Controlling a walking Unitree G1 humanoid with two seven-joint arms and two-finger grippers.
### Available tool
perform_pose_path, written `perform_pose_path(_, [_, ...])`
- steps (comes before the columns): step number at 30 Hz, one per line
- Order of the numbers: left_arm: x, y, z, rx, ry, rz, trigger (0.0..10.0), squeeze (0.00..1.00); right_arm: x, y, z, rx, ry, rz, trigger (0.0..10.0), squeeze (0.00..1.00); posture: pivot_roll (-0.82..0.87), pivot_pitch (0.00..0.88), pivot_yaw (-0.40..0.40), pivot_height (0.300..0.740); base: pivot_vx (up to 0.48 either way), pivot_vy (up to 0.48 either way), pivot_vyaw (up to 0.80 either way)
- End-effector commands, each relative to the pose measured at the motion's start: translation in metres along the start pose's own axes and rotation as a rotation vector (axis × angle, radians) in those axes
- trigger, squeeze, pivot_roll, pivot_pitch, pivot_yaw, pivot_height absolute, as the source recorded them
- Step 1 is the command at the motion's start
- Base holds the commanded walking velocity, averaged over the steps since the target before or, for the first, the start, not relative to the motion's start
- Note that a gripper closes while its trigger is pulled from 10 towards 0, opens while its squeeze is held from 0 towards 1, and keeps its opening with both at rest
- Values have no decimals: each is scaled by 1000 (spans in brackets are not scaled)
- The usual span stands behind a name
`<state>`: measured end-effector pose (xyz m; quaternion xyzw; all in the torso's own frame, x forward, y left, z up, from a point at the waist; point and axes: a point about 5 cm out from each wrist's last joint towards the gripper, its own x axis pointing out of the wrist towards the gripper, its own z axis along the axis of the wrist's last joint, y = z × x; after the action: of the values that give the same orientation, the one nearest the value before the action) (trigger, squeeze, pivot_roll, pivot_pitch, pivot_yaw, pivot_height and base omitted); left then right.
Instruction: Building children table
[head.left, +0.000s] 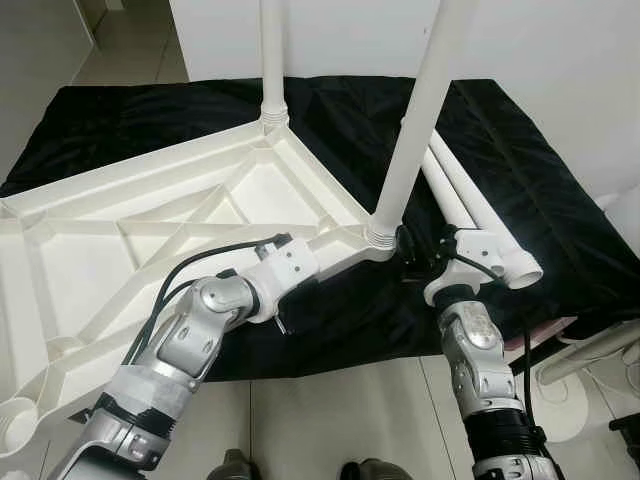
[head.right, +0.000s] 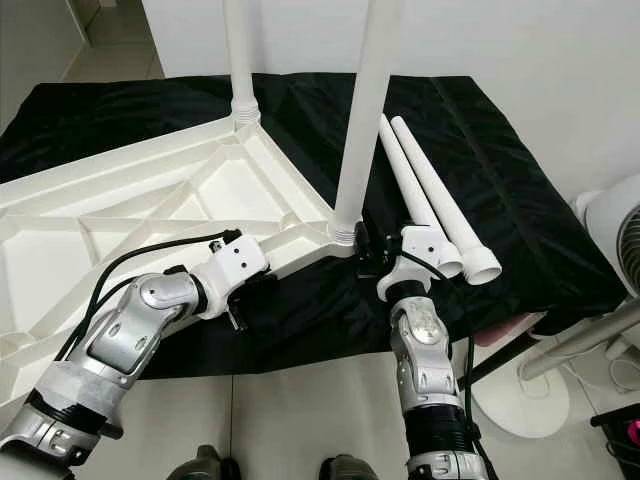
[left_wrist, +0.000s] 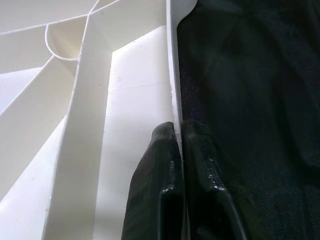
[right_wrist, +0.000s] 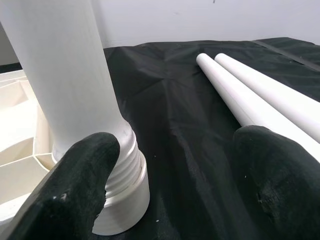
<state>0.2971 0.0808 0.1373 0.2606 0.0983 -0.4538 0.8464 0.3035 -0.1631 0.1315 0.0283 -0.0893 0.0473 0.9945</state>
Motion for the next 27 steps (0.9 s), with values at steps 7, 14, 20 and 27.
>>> perform_pose_path(7, [1, -12, 13, 16, -71, -92, 10000, 1000, -6, -3, -5, -5, 37, 63, 10000, 0, -86, 56, 4, 740, 0, 0, 0])
perform_pose_path(14, [-1, -17, 16, 43, -87, -91, 10000, 0, -21, -6, -11, -12, 62, 101, 10000, 0, -78, 64, 5, 740, 0, 0, 0])
perform_pose_path(20, [-4, -19, 20, 16, -109, -74, 10000, 0, -26, -5, -12, -4, 75, 177, 10000, 0, -74, 66, 4, 740, 0, 0, 0])
perform_pose_path(27, [-6, -23, 33, -38, -175, -35, 10000, 0, -11, -11, -3, -50, 81, 331, 10000, 0, -59, 61, -6, 740, 0, 0, 0])
